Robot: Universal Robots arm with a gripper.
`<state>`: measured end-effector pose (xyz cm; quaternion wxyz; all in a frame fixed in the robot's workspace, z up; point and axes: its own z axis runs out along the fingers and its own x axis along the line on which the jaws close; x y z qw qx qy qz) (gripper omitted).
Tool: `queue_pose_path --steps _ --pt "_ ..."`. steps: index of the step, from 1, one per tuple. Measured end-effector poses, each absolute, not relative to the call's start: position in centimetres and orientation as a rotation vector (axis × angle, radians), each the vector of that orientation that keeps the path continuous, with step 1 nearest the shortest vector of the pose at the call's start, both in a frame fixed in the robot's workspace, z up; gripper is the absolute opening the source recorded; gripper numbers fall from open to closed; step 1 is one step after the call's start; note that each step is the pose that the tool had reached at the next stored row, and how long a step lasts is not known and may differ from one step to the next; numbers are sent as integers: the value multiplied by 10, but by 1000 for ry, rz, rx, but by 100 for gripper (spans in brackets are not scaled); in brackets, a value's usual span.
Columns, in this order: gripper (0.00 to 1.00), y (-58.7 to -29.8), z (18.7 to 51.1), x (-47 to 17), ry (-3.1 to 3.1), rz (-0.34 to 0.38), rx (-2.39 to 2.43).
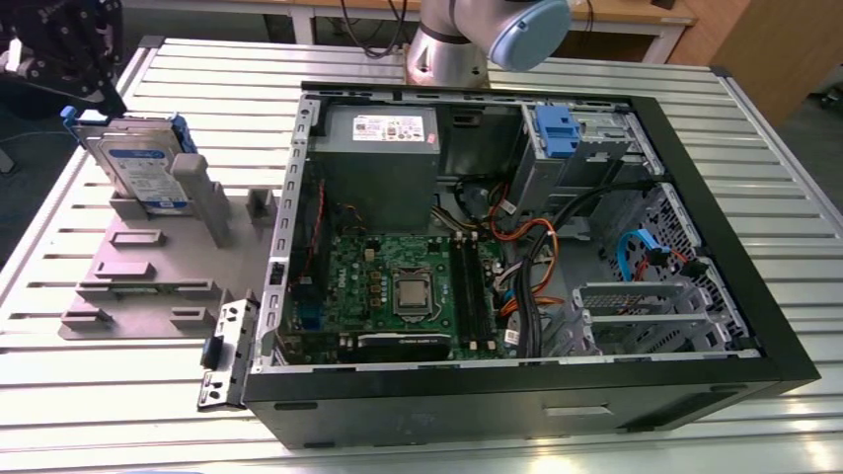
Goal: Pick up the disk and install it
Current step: 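Pick up the disk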
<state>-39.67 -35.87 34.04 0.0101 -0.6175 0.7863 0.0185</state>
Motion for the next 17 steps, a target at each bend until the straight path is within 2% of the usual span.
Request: queue_pose_path --steps 17 --pt "11 -359 340 -391 2421 59 -1970"
